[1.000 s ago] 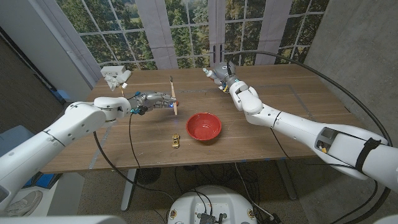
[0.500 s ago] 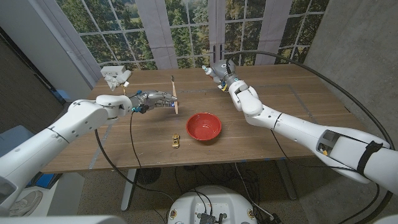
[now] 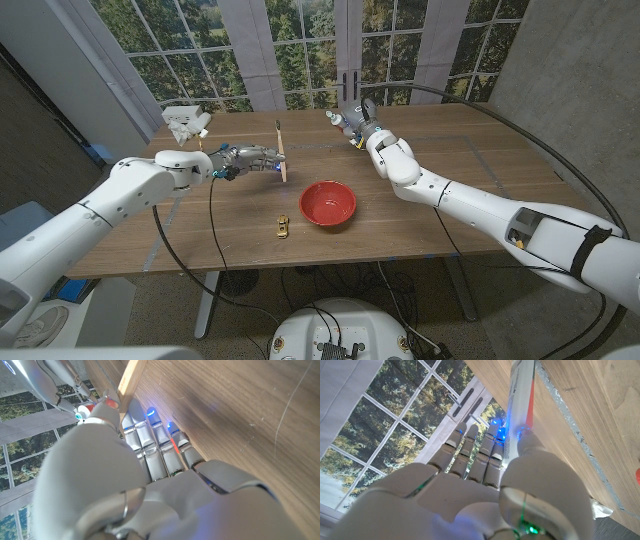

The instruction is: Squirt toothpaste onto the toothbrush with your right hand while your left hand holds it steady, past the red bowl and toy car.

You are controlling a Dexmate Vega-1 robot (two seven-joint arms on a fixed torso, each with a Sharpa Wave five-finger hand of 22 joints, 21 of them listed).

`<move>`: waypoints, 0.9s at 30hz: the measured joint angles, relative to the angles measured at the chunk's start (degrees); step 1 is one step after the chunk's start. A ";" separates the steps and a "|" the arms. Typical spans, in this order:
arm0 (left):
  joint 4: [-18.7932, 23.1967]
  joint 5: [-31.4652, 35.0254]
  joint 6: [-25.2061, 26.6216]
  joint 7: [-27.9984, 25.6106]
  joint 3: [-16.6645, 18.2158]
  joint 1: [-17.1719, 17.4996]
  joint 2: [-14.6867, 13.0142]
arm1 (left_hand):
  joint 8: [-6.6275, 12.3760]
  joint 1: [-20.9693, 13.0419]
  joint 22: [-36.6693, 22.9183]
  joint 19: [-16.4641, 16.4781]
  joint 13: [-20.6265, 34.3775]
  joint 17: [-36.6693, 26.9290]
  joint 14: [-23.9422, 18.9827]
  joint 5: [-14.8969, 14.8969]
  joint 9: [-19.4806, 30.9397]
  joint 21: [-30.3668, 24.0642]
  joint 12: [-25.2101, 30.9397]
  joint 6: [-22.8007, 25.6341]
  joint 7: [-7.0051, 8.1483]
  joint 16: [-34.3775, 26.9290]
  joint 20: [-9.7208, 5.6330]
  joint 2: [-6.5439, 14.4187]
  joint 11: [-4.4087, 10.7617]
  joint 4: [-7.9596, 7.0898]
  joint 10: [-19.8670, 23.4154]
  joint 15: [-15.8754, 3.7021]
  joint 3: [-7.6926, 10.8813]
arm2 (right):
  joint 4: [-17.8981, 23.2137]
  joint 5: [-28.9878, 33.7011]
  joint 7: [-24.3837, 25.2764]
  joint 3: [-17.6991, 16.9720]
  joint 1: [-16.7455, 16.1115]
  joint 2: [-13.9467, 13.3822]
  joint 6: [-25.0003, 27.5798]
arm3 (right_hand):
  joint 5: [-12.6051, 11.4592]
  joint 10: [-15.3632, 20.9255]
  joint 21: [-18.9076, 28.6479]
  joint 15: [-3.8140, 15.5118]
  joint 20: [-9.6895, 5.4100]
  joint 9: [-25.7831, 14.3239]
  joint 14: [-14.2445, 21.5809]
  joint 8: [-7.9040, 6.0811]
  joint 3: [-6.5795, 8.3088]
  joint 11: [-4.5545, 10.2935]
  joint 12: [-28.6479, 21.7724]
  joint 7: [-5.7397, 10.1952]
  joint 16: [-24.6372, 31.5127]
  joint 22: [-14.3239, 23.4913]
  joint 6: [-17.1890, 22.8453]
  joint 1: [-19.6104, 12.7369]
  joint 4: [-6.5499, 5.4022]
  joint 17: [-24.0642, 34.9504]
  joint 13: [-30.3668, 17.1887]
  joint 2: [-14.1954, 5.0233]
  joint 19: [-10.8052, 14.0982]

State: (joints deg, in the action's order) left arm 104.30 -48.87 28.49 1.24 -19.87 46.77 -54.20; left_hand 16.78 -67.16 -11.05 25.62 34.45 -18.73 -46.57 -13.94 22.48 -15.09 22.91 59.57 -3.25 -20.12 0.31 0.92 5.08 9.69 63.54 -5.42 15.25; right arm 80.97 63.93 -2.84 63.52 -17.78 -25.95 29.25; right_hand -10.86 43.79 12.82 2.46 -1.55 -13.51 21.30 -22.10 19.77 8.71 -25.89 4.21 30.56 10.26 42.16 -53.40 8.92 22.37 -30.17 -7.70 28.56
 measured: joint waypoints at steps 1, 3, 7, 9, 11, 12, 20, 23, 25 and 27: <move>0.00 0.00 0.05 0.00 -0.01 -0.02 0.01 | 0.00 0.00 0.00 0.00 0.05 0.00 0.00 0.00 0.00 0.00 0.00 0.00 0.00 0.00 0.00 0.00 0.00 0.00 0.00 0.00 0.00 | -0.15 0.05 -0.18 0.09 0.09 0.04 -0.06 | 0.00 0.00 0.00 0.00 0.00 0.00 0.00 -0.04 0.00 0.00 0.00 0.00 0.00 0.00 0.00 0.00 0.00 -0.04 0.00 0.00 0.00; 0.05 0.02 0.20 -0.03 -0.02 -0.07 0.01 | 0.00 0.00 0.00 0.00 0.09 0.00 0.00 0.01 0.00 0.00 -0.01 0.00 0.00 0.00 0.00 0.00 0.00 0.05 0.00 0.00 -0.09 | -0.63 0.21 -0.95 0.48 0.41 0.20 -0.38 | -0.01 0.00 0.00 0.00 0.00 0.00 0.00 -0.07 0.00 0.00 0.00 0.00 0.00 0.00 0.00 0.00 0.00 -0.06 0.00 0.00 0.00; 0.34 0.02 0.32 -0.29 -0.02 -0.06 0.01 | -0.13 0.00 0.00 0.00 0.11 0.00 0.00 0.04 0.00 0.00 -0.02 0.00 0.00 0.00 0.00 0.00 -0.30 0.00 0.30 0.00 -0.15 | -1.63 0.40 -2.47 1.32 0.96 0.55 -1.29 | -0.01 0.22 0.00 0.00 0.01 0.00 0.00 -0.07 0.00 0.22 0.00 0.00 0.00 0.00 0.00 -0.37 0.00 -0.06 -0.26 -0.38 0.00; 0.64 0.02 0.33 -0.41 0.07 0.13 -0.01 | -0.20 0.00 0.00 0.00 0.11 0.00 0.00 0.05 -0.01 0.00 -0.02 0.00 0.00 0.00 0.00 0.00 -0.30 0.00 0.30 0.00 -0.15 | -2.04 0.41 -3.21 1.68 1.17 0.72 -2.18 | -0.01 0.42 0.00 -0.15 0.00 0.00 0.15 -0.07 0.00 0.42 0.00 0.00 0.00 0.00 0.00 -0.37 0.00 -0.06 -0.26 -0.38 0.00; 0.89 -0.05 0.38 -0.72 0.23 0.37 -0.08 | -0.21 0.00 0.00 0.00 0.11 0.00 0.00 0.05 -0.01 0.00 -0.03 0.00 0.00 0.00 0.00 0.00 -0.30 0.00 0.30 0.00 -0.15 | -2.93 0.41 -3.77 2.38 1.59 1.12 -2.90 | -0.01 0.42 0.00 -0.32 0.01 0.00 0.32 -0.07 0.00 0.41 0.00 0.00 0.00 0.00 0.00 -0.37 0.00 -0.06 -0.51 -0.38 -0.01; 0.94 -0.05 0.39 -0.76 0.26 0.42 -0.09 | -0.21 0.00 0.00 0.00 0.11 0.00 0.00 0.05 -0.01 0.00 -0.04 0.00 0.00 0.00 0.00 0.00 -0.30 0.00 0.30 0.00 -0.16 | -2.93 0.41 -3.82 2.38 1.59 1.12 -2.96 | -0.01 0.42 0.00 -0.32 0.01 0.00 0.32 -0.07 0.00 0.42 0.00 0.00 -0.03 0.00 0.00 -0.37 0.00 -0.06 -0.53 -0.38 -0.01; 2.28 -0.75 0.44 -1.88 1.31 1.85 -0.68 | -0.21 0.00 0.00 0.00 0.12 -0.30 0.00 0.11 -0.04 0.00 -0.07 0.01 -0.01 0.00 0.00 0.00 -0.30 0.05 0.30 0.00 -0.23 | -4.58 1.23 -3.67 3.95 2.21 1.53 -4.76 | -0.01 -8.76 0.00 -0.12 0.47 0.21 -3.45 2.73 -1.43 -0.98 4.09 0.33 -1.53 -0.01 -7.39 -1.32 0.33 0.38 -0.97 0.64 -0.05; 2.69 -1.05 0.44 -2.27 1.64 2.37 -0.86 | -0.21 0.00 0.00 0.00 0.12 -0.30 0.00 0.00 0.18 0.00 -0.08 0.12 -0.13 0.22 0.00 0.00 -0.30 0.05 0.30 0.00 -0.23 | -4.38 0.33 -2.83 3.89 2.22 1.00 -6.47 | -0.01 -12.43 -0.34 -0.10 0.96 0.48 -5.91 4.10 -1.90 -0.97 6.25 0.91 -2.36 -0.01 -10.65 -1.90 0.80 0.38 -0.53 2.38 -0.57; 2.97 -1.08 0.44 -2.31 1.86 2.73 -0.97 | -0.22 0.00 0.00 0.00 0.12 -0.30 0.00 -0.07 0.24 0.00 -0.13 0.12 -0.13 0.21 0.00 0.00 -0.30 0.05 0.30 0.00 -0.24 | -4.34 -0.28 -2.51 3.87 2.22 0.94 -7.41 | -0.01 -14.40 -0.62 -0.19 0.93 0.55 -7.89 4.94 -1.90 -0.84 7.43 1.25 -3.23 -0.01 -12.38 -2.07 0.79 0.29 -0.21 2.53 -1.85; 3.28 -1.08 0.44 -2.31 2.11 3.18 -1.12 | -0.22 0.00 0.00 0.00 0.14 -0.30 0.00 -0.07 0.26 0.00 -0.14 0.12 -0.13 0.21 0.00 0.00 -0.30 0.05 0.30 0.00 -0.24 | -4.34 -1.43 -2.23 3.87 2.22 0.94 -8.81 | -0.01 -15.72 -1.12 -0.19 0.95 0.74 -9.93 5.56 -1.90 -0.30 8.40 2.17 -4.27 -0.01 -13.69 -2.89 0.79 -0.03 0.11 3.29 -2.64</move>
State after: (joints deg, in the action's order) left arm 107.58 -49.95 28.94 -1.07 -17.76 49.95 -55.32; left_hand 16.57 -67.16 -11.05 25.62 34.59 -19.03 -46.57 -14.02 22.74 -15.09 22.77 59.69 -3.38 -19.91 0.31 0.92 4.78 9.74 63.84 -5.42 15.01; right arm 76.63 62.50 -5.08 67.39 -15.56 -25.01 20.45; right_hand -10.87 28.08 11.70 2.26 -0.60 -12.77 11.37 -16.54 17.87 8.42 -17.49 6.38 26.29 10.26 28.47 -56.28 9.72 22.34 -30.06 -4.41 25.92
